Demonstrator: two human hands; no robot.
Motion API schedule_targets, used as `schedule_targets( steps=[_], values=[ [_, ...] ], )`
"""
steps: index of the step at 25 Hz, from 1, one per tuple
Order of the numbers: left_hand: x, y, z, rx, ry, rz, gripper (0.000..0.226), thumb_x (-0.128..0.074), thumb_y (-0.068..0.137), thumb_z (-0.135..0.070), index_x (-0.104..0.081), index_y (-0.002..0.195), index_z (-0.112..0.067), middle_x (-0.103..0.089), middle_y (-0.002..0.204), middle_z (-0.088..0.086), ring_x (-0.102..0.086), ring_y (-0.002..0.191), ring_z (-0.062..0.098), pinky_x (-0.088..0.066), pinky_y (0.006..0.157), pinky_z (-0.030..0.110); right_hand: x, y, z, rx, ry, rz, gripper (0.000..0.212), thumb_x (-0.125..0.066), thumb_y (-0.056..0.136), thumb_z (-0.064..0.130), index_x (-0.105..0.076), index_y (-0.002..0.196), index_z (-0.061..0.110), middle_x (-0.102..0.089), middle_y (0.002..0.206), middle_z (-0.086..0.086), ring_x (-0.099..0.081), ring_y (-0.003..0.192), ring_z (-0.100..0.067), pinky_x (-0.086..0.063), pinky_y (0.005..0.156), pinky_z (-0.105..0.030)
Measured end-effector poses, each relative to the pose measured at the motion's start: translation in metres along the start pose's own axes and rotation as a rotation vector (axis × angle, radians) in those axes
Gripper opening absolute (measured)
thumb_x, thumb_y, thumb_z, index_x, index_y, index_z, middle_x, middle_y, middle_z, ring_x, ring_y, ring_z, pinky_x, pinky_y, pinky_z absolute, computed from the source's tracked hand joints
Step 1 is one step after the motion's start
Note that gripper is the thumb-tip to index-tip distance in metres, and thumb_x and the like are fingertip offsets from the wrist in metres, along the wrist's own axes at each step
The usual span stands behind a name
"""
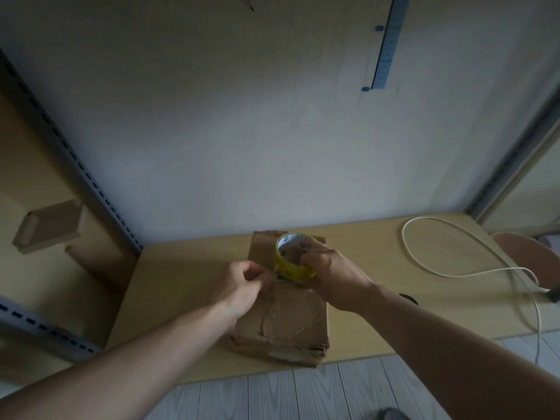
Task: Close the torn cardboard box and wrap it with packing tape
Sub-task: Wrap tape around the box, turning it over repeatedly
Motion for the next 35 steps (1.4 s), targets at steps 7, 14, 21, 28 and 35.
schedule_targets(
  steps=[7,14,21,28,35],
  values=[
    [0.003,-0.035,0.008,0.041,-0.105,0.002,0.014,-0.073,0.090,-0.006,-0.071,0.080,-0.016,-0.069,0.072,0.002,-0.061,0.073,0.016,-0.044,0.061,0.014,0.008,-0.010,0.016,0.002,-0.013,0.130,0.012,-0.075,0.082,0.022,-0.067,0.091,0.018,-0.059,0.130,-0.001,-0.063,0.109,-0.024,-0.054,0.085,-0.035],
    [0.037,-0.013,-0.047,-0.169,-0.174,0.001,0.009,-0.077,0.088,-0.015,-0.073,0.079,-0.017,-0.071,0.074,-0.002,-0.060,0.067,0.008,-0.046,0.068,0.026,0.075,-0.004,0.048,-0.173,-0.014,0.138,0.040,-0.088,0.066,0.039,-0.070,0.099,0.026,-0.068,0.103,0.003,-0.062,0.092,-0.016,-0.052,0.079,-0.033],
    [0.049,0.002,-0.066,0.026,-0.242,0.070,0.007,-0.072,0.092,-0.016,-0.073,0.085,-0.016,-0.070,0.071,-0.004,-0.057,0.061,0.010,-0.037,0.055,0.025,0.095,0.014,0.054,-0.144,-0.033,0.028,0.029,-0.072,0.072,0.011,-0.056,0.095,0.019,-0.058,0.082,0.000,-0.051,0.070,-0.017,-0.034,0.049,-0.018],
    [0.075,0.033,-0.046,0.204,-0.320,-0.024,0.006,-0.071,0.091,-0.003,-0.070,0.086,-0.007,-0.068,0.070,0.003,-0.046,0.047,0.008,-0.034,0.046,0.020,0.103,0.022,0.009,-0.053,-0.280,-0.159,0.023,-0.059,0.070,0.008,-0.059,0.090,0.019,-0.056,0.074,0.008,-0.049,0.061,-0.021,-0.033,0.060,-0.029],
    [0.065,0.054,-0.005,0.300,-0.274,0.044,0.009,-0.070,0.090,0.002,-0.069,0.087,-0.006,-0.067,0.065,0.005,-0.049,0.044,0.008,-0.038,0.037,0.017,0.086,0.008,-0.049,-0.196,-0.286,-0.089,0.024,-0.056,0.071,-0.008,-0.051,0.082,0.012,-0.051,0.074,-0.001,-0.049,0.068,-0.028,-0.048,0.058,-0.044]
  ],
)
Point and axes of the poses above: each hand's wrist, its own y-axis towards the middle knuckle, its own x-axis out of the back of the hand, z = x × y, the point moved 2 cm from there along y, towards the middle knuckle
